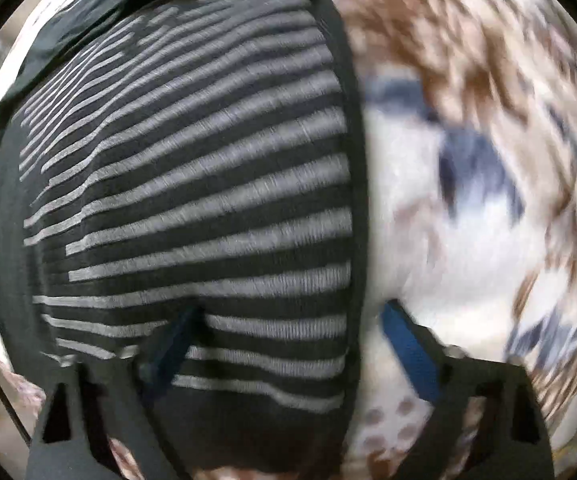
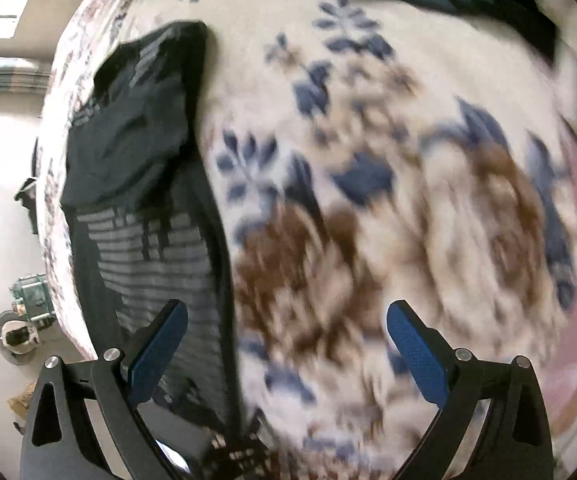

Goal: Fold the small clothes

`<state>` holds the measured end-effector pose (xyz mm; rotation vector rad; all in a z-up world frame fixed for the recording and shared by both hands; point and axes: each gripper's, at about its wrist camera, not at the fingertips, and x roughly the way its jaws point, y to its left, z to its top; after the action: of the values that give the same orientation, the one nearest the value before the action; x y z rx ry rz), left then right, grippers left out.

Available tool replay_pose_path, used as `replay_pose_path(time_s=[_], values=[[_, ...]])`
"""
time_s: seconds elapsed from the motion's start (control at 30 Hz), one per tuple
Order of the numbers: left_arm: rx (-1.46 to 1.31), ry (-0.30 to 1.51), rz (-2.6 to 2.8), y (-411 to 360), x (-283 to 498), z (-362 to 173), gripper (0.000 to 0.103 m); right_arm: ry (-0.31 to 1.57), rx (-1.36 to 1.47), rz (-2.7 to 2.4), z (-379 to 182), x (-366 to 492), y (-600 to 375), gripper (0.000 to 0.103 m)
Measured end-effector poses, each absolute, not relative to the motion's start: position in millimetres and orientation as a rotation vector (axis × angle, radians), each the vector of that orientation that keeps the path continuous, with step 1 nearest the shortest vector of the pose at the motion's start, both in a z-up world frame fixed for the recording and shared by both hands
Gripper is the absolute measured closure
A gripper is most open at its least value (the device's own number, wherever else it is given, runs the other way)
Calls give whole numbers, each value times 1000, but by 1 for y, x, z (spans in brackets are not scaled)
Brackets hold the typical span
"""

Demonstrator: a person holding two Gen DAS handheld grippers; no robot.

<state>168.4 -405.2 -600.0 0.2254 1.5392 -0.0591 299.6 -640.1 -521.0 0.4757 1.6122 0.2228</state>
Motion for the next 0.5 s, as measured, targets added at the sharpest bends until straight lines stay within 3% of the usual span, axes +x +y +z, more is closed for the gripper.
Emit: replay_pose_path(time_s=[0.07, 0.13, 0.5], values=[[218, 1481, -81, -408, 173, -592, 80, 1593, 517, 271, -537, 335, -632, 2], [253, 1446, -71, -410, 178, -585, 97, 1569, 591, 334, -553, 371, -621, 2], [102, 1418, -6, -388, 198, -539, 99, 1492, 888, 439, -616, 531, -587, 3]])
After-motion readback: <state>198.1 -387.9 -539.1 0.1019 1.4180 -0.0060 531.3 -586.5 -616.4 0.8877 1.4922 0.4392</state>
